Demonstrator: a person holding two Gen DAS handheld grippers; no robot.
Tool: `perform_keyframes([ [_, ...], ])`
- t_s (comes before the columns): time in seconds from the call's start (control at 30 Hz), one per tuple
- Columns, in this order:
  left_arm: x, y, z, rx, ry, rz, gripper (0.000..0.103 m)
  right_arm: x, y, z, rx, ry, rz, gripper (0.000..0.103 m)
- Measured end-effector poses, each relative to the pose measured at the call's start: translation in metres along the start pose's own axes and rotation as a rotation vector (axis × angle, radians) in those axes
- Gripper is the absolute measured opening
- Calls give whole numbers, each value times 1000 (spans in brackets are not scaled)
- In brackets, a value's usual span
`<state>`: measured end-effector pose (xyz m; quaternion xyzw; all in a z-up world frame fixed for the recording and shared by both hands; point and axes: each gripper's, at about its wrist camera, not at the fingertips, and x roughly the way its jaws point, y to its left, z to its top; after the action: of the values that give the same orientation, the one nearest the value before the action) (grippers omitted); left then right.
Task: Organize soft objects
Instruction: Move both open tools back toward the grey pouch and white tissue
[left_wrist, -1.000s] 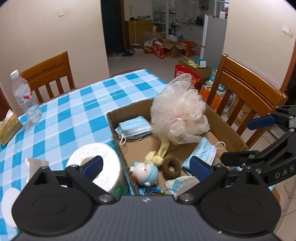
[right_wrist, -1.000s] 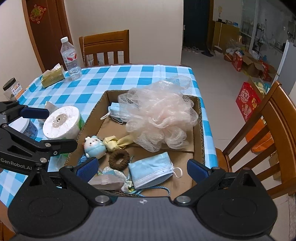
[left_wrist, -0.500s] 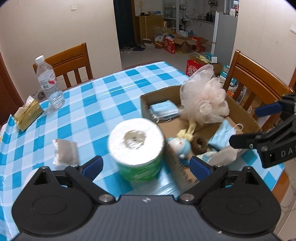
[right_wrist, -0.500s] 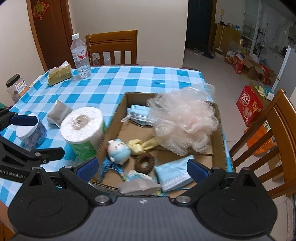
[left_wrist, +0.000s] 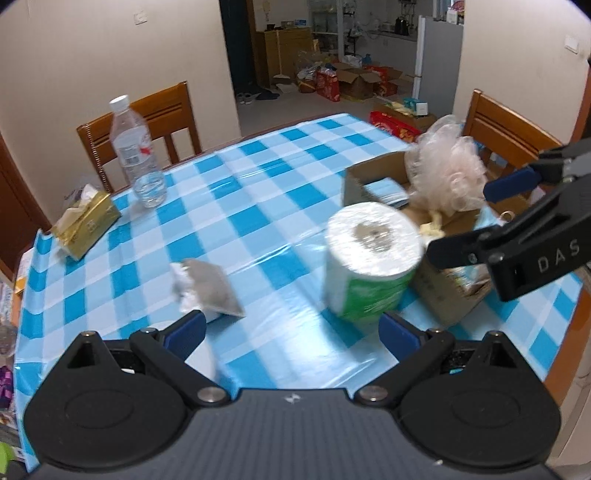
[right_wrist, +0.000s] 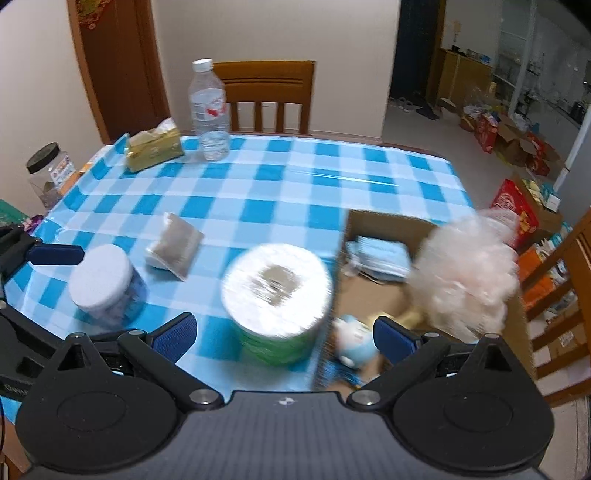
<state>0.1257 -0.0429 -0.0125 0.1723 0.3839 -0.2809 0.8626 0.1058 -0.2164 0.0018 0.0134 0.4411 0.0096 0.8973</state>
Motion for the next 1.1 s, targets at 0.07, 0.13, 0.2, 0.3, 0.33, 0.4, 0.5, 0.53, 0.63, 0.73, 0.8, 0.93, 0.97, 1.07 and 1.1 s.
perform_keyframes([
  [0.07,0,12,-2,-3,4,16,99,5,14,10,-17,-2,15,103],
  [0.13,0,23,-3,-11,6,27,99,13,26,22,-41,0,26,103],
  [0.2,1,34,-4,-21,5,28,99,22,37,32,-63,-1,44,103],
  [0.3,4,49,-7,-48,8,48,99,38,51,48,-93,9,70,103],
  [0.33,6,55,-8,-62,17,56,99,44,56,53,-101,11,78,103],
  [0.4,9,67,-9,-86,23,62,99,56,67,63,-116,11,99,103],
  [0.5,13,81,-11,-98,37,80,99,74,79,75,-120,16,124,103],
  [0.53,15,85,-11,-97,42,88,99,81,84,79,-118,17,125,103],
  [0.63,20,96,-13,-101,60,111,99,105,94,87,-110,39,131,103],
  [0.73,27,107,-14,-101,74,119,99,130,103,93,-107,74,124,103],
  [0.8,31,113,-13,-97,78,115,99,146,106,96,-98,97,105,103],
  [0.93,39,125,-11,-100,86,78,99,178,108,100,-55,152,90,103],
  [0.97,41,128,-10,-102,89,65,99,185,109,101,-45,166,87,103],
  [1.07,48,135,-6,-103,95,35,99,200,112,102,-28,191,84,103],
  [1.1,51,137,-4,-102,99,29,99,204,113,102,-27,198,81,103],
])
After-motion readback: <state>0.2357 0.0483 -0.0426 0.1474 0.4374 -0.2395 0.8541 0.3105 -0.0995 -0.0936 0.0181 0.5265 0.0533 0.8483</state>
